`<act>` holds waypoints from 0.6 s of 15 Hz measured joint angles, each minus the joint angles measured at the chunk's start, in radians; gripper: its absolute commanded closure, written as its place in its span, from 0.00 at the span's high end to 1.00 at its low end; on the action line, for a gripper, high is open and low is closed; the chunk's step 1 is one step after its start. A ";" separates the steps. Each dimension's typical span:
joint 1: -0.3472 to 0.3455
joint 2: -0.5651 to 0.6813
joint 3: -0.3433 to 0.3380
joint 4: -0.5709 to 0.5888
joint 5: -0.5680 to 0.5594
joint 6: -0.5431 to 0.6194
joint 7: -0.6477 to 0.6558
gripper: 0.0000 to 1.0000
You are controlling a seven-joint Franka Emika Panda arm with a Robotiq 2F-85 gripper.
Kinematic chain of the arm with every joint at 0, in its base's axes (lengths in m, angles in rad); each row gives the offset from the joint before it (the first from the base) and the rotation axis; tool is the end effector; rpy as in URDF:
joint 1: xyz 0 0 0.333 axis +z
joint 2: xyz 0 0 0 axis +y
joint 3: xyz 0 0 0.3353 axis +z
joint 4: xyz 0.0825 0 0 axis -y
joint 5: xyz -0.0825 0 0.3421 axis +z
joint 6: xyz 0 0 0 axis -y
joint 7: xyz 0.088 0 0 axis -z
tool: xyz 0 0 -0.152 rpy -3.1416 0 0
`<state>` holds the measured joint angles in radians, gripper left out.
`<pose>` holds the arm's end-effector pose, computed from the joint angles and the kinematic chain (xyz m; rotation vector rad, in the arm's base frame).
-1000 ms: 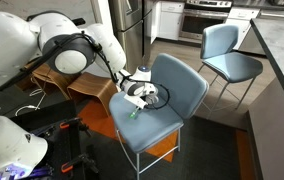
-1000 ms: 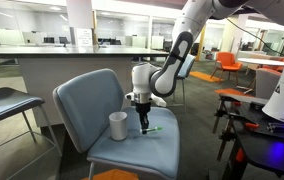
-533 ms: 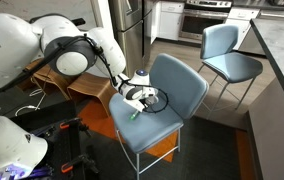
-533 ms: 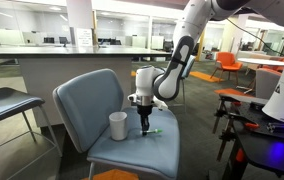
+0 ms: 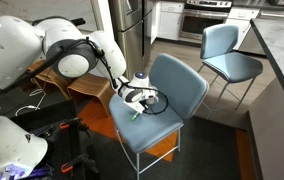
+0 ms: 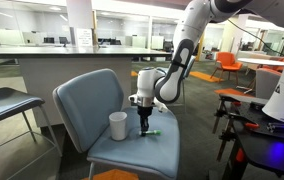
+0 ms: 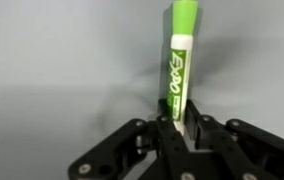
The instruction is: Move the green marker to the left
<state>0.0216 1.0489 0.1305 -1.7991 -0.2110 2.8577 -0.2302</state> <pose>0.5931 0.1009 -0.0209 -2.9879 -0.7921 -0.0439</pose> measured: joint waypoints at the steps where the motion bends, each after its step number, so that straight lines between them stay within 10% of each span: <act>1: 0.000 0.000 0.000 0.000 0.000 0.002 0.000 0.53; 7: 0.000 -0.002 -0.002 0.000 0.000 0.021 0.001 0.99; 9: 0.000 -0.012 -0.002 -0.003 0.000 0.020 0.001 1.00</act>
<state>0.0220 1.0373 0.1285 -1.8024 -0.2109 2.8781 -0.2288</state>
